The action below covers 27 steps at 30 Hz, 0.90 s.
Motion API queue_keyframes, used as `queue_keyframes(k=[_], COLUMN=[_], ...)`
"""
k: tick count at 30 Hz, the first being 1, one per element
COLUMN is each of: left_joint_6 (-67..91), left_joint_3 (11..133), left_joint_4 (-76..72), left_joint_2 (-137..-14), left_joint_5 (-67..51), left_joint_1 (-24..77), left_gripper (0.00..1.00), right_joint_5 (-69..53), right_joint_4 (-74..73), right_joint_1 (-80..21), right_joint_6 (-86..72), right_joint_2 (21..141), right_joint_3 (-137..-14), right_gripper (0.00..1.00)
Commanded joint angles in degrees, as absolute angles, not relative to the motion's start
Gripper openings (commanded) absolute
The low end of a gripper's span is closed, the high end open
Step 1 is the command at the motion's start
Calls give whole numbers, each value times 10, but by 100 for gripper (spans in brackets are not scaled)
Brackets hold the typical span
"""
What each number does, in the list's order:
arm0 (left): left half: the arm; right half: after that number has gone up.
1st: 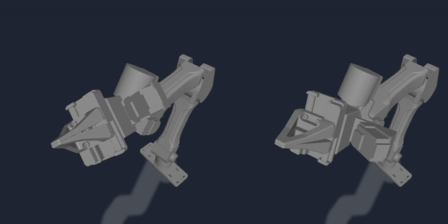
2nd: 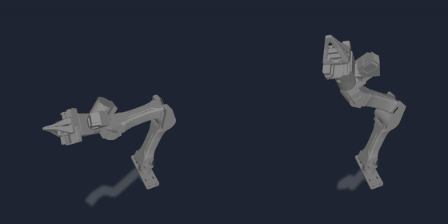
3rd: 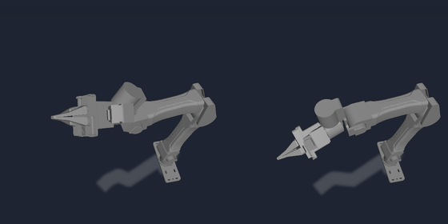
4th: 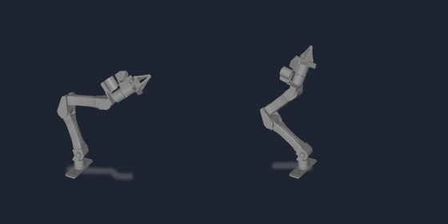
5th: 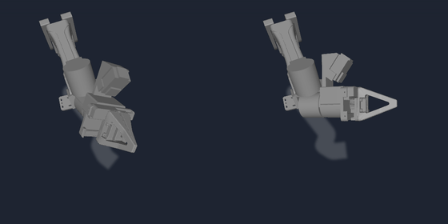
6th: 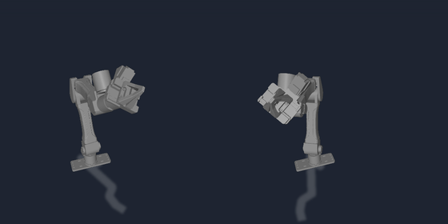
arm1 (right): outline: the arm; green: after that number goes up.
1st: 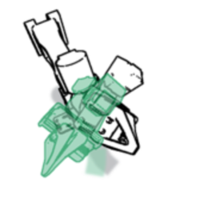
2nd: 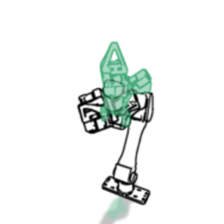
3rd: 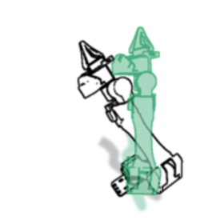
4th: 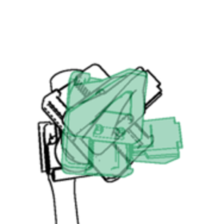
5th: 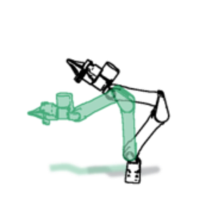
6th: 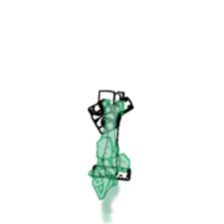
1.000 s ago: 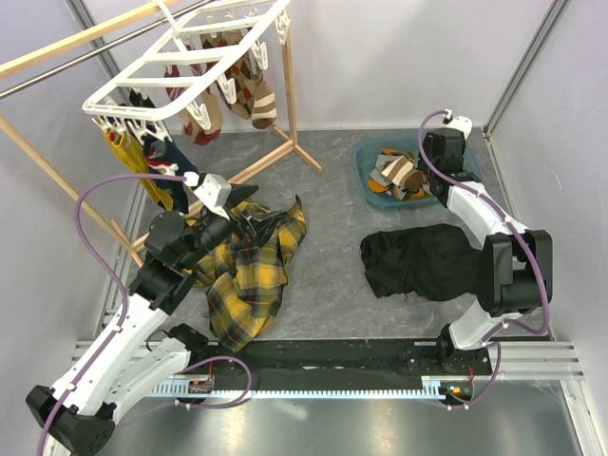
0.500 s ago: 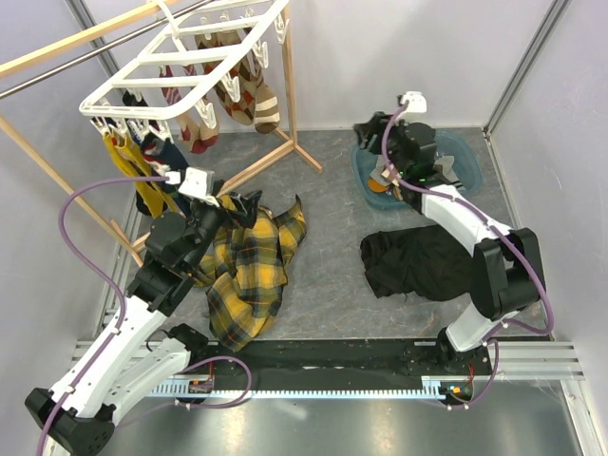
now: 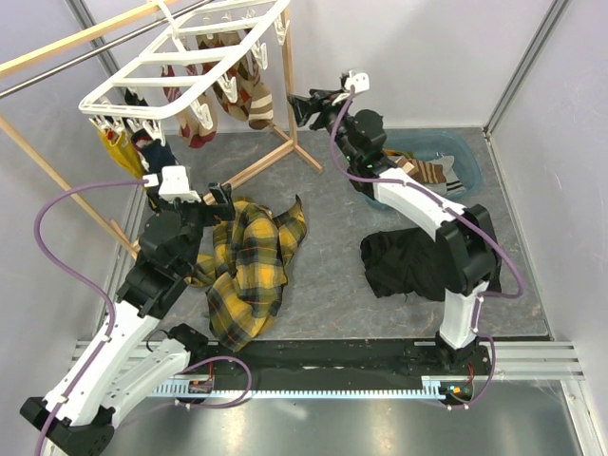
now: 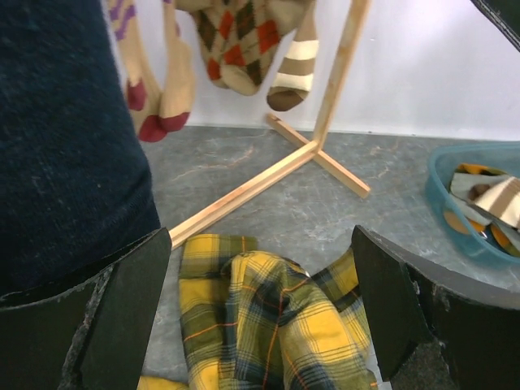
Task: Remove the socks clipped to the hanger
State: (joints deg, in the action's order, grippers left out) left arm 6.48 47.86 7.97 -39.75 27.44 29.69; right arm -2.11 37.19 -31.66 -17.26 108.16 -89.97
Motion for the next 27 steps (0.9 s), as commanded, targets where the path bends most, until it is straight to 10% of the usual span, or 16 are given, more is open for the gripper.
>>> queue_keyframes(k=[1, 27], left_joint_6=[92, 139], left_joint_3=[512, 452], left_joint_4=[112, 99], left_joint_2=[-408, -272], left_joint_5=[324, 214], left_joint_1=[292, 282], left_gripper=[99, 99], right_joint_5=[28, 308], right_joint_4=[421, 490], right_joint_1=[-342, -446], right_joint_6=[-158, 106], right_joint_2=[1123, 1419], right_joint_3=[-957, -1308], right_gripper=[72, 73])
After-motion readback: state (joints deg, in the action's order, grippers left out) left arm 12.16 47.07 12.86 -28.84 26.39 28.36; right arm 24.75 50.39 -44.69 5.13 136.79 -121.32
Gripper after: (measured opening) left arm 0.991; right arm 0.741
